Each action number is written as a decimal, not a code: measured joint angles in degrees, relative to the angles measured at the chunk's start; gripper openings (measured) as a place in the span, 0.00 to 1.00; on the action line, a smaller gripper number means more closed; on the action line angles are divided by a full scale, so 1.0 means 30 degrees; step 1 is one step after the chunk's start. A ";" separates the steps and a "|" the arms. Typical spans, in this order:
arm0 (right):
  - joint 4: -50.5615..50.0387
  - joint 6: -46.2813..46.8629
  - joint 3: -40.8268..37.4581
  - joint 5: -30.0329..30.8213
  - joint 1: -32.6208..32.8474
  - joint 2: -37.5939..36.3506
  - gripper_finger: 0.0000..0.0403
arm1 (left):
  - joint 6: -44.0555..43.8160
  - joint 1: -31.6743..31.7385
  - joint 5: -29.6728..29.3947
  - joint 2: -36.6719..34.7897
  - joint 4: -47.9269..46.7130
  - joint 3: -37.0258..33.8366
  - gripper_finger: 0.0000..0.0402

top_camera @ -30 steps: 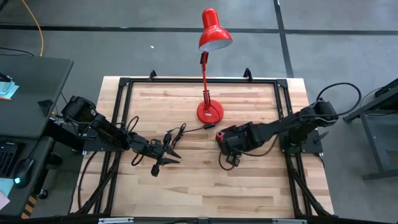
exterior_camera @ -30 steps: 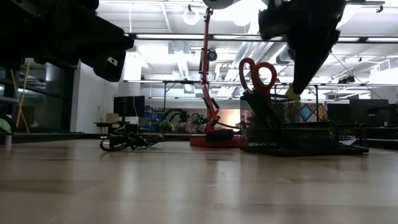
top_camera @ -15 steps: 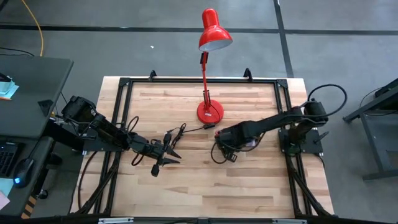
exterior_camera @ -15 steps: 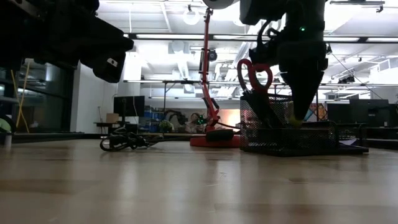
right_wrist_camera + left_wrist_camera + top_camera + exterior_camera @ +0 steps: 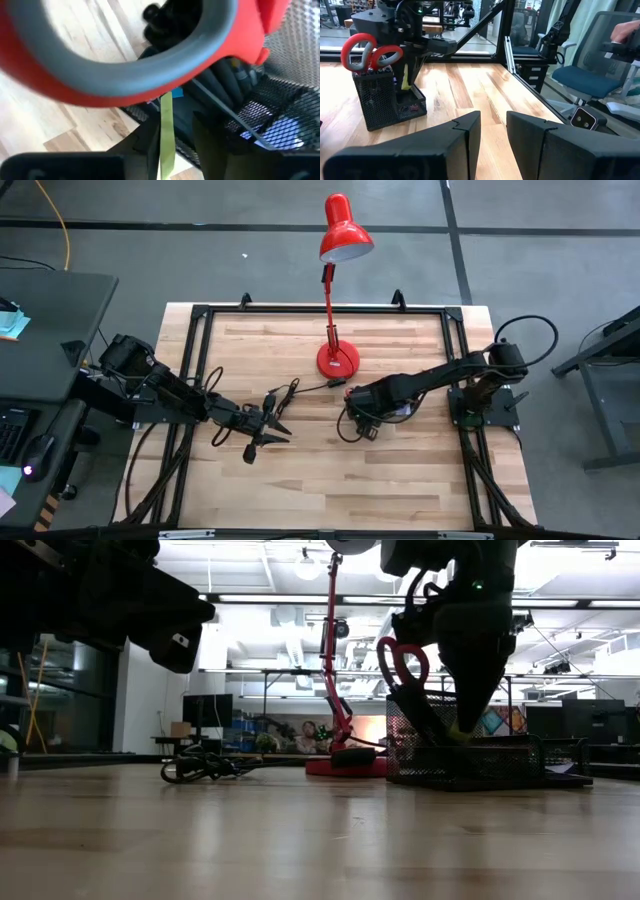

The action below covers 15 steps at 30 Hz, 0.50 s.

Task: Pick and place office supplies into organizer
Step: Put the green eraser into the desk organizer

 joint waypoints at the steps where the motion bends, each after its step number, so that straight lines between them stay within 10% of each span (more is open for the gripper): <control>1: -0.0005 0.0016 0.0000 0.0151 0.0008 0.0000 0.25 | 0.0000 -0.0006 0.0000 0.0000 0.0000 0.0000 0.21; 15: -0.0991 0.1155 0.0015 0.0456 0.0008 -0.0022 0.33 | 0.0007 0.0001 0.0000 0.0000 -0.0007 0.0000 0.21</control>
